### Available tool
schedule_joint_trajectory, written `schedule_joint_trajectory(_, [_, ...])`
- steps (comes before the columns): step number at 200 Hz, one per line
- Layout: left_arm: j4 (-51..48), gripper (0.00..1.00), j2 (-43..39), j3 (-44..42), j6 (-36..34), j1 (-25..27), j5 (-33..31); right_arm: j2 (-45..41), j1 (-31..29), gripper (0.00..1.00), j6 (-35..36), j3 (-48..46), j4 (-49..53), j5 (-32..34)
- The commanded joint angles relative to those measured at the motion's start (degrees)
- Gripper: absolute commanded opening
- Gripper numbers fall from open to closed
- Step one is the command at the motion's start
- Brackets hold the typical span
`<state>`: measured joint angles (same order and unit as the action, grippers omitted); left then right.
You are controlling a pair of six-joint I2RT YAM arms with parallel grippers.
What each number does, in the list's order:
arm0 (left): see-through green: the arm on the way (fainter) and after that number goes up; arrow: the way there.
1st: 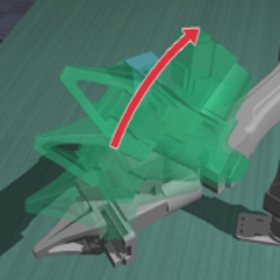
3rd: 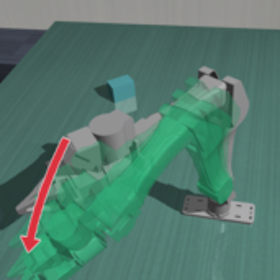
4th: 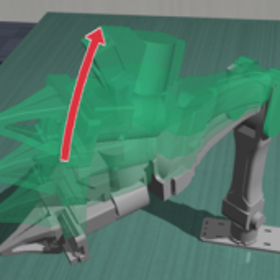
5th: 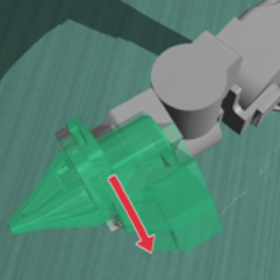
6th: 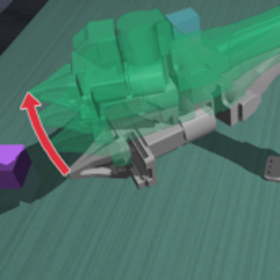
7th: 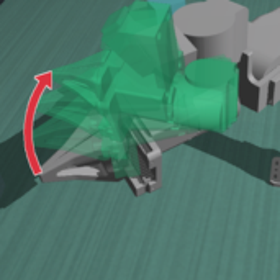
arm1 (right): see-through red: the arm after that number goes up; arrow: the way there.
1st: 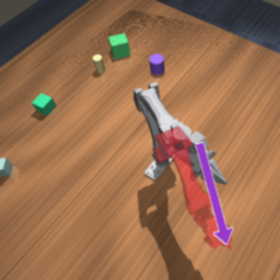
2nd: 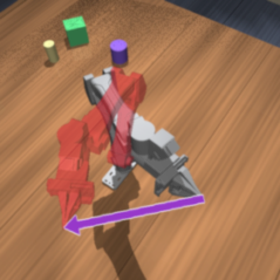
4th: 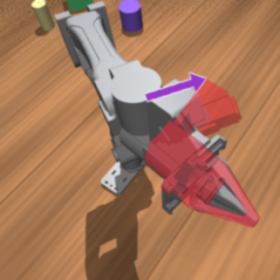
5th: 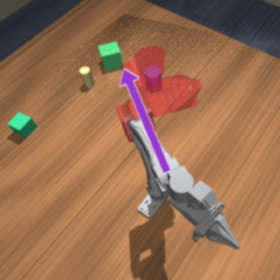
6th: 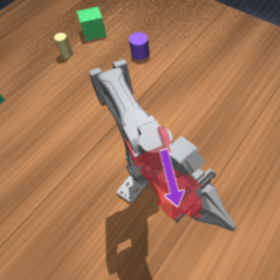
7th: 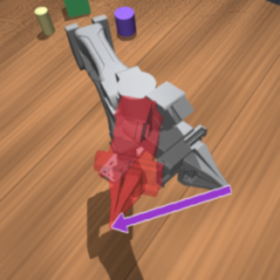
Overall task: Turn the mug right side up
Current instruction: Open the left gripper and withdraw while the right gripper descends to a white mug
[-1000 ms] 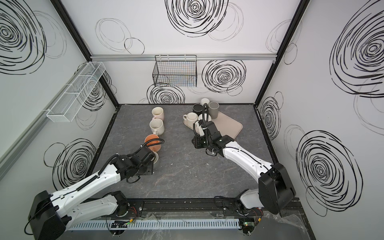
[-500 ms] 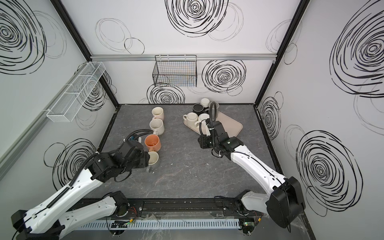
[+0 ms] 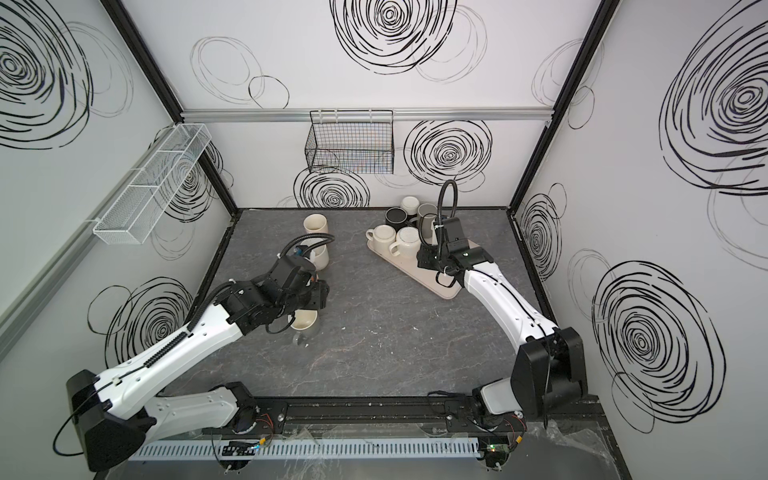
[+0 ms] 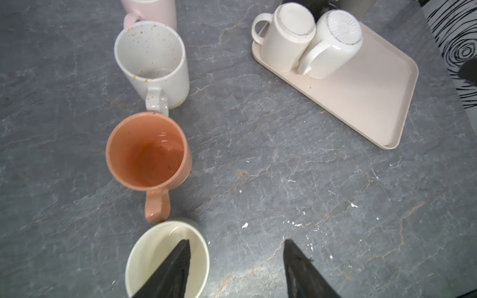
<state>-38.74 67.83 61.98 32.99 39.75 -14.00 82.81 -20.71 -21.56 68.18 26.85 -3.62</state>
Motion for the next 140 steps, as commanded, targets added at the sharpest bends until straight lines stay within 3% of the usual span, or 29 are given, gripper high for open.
schedule_joint_trajectory(1, [10.4,0.60,1.9,2.1,-3.2,-1.4,1.0,2.8,0.1,0.49,1.2,3.2,2.1,2.8])
schedule_joint_trajectory(53, [23.8,0.59,10.6,4.1,-6.4,-3.9,9.5,8.8,-0.5,0.52,-3.3,6.1,2.8,4.2])
schedule_joint_trajectory(82, [29.8,0.57,17.7,7.0,-7.1,-5.5,14.5,13.3,-4.0,0.51,-2.8,9.0,3.6,10.9])
schedule_joint_trajectory(106, [33.2,0.56,24.5,11.1,-7.3,-6.3,17.7,18.0,-3.6,0.50,-6.5,14.3,10.7,10.0])
schedule_joint_trajectory(140, [39.9,0.56,33.5,15.7,-6.5,-6.2,20.3,18.5,-1.2,0.51,-6.1,12.8,11.2,6.8])
